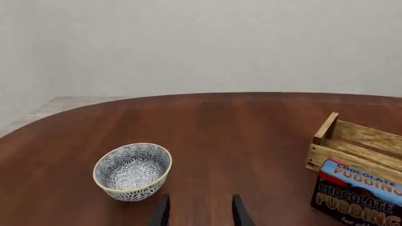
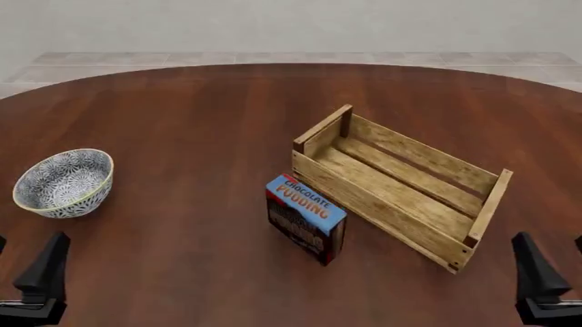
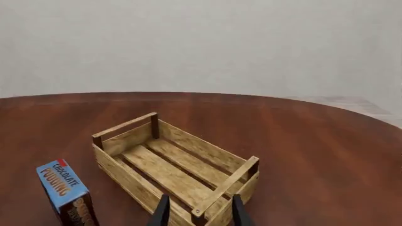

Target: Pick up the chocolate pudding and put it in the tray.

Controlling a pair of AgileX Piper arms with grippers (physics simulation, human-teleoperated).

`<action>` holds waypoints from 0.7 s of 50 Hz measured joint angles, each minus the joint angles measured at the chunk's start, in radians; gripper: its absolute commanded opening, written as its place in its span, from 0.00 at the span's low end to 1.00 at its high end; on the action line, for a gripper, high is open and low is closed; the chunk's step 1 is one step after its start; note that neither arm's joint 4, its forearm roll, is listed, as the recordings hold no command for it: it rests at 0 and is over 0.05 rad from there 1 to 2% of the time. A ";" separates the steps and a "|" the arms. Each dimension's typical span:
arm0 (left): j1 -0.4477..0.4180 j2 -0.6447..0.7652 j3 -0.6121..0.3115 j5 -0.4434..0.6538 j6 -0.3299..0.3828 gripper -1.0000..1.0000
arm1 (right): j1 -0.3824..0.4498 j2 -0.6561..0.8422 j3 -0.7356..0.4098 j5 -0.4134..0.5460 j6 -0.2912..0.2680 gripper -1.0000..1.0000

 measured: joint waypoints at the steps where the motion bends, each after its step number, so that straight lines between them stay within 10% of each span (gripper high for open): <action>1: 0.000 0.000 0.000 0.000 0.000 1.00 | 0.000 0.002 0.000 -0.001 -0.001 1.00; 35: 0.000 0.005 -0.003 -0.001 0.000 1.00 | 0.016 0.093 -0.146 0.053 -0.006 1.00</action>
